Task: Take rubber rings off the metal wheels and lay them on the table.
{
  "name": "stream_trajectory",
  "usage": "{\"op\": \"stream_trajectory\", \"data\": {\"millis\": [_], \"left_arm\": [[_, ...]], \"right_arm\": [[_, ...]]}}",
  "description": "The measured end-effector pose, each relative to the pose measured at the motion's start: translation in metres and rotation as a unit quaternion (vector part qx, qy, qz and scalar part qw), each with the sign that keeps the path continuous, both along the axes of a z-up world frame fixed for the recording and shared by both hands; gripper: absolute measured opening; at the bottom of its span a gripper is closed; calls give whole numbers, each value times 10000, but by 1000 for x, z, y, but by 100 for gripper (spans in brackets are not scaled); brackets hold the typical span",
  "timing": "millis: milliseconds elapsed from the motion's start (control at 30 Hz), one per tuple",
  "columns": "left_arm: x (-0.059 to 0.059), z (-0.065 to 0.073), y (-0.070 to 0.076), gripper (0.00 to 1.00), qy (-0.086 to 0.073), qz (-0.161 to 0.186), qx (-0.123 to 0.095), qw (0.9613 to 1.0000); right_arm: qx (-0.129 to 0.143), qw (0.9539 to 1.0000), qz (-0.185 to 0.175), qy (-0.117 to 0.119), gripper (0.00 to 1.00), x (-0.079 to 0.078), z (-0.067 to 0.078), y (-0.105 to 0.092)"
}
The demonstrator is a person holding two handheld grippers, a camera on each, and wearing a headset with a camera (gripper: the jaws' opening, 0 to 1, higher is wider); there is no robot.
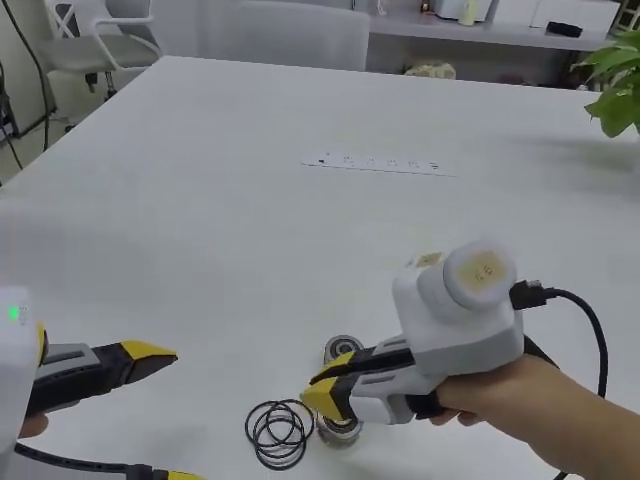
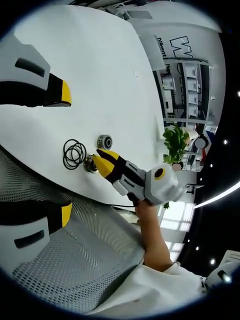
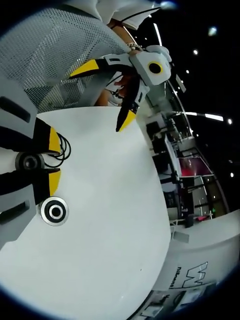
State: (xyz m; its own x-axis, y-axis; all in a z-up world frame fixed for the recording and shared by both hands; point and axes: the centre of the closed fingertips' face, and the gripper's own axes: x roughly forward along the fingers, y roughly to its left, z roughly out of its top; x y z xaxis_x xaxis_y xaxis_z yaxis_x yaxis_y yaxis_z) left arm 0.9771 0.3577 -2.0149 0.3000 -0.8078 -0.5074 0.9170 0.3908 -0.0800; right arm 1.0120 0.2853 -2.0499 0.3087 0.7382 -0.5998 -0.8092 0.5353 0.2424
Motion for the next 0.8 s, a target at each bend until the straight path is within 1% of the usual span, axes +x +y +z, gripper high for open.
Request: {"op": "stream_trajectory", "data": {"millis": [167, 300, 367, 433, 467, 500, 667, 800], "left_arm": [[0, 2, -1, 74, -12, 8, -45, 10000], [-1, 6, -4, 74, -20, -26, -181, 9998], [-1, 8, -5, 74, -26, -18, -210, 9998], [0, 8, -5, 75, -34, -9, -221, 9997], [0, 8, -5, 75, -31, -10, -226, 9997], [-1, 9, -5, 75, -29, -16, -233, 9997], [-3, 10, -7, 76, -35, -102, -261, 9996], [-3, 12, -9, 78, -69, -129, -309, 9994]], "right_arm": [[112, 9998, -143, -103, 10, 7, 11, -6], [179, 9995, -224, -139, 12, 11, 16, -11], [201, 9993, -236, -198, 13, 12, 20, -13], [262, 9992, -127, -267, 17, 12, 26, -13], [334, 9990, -118, -266, 19, 12, 29, -13], [350, 9990, -115, -265, 22, 12, 30, -14], [263, 9986, 11, -468, 30, 11, 35, -17], [273, 9984, 113, -485, 39, 7, 40, -19]]}}
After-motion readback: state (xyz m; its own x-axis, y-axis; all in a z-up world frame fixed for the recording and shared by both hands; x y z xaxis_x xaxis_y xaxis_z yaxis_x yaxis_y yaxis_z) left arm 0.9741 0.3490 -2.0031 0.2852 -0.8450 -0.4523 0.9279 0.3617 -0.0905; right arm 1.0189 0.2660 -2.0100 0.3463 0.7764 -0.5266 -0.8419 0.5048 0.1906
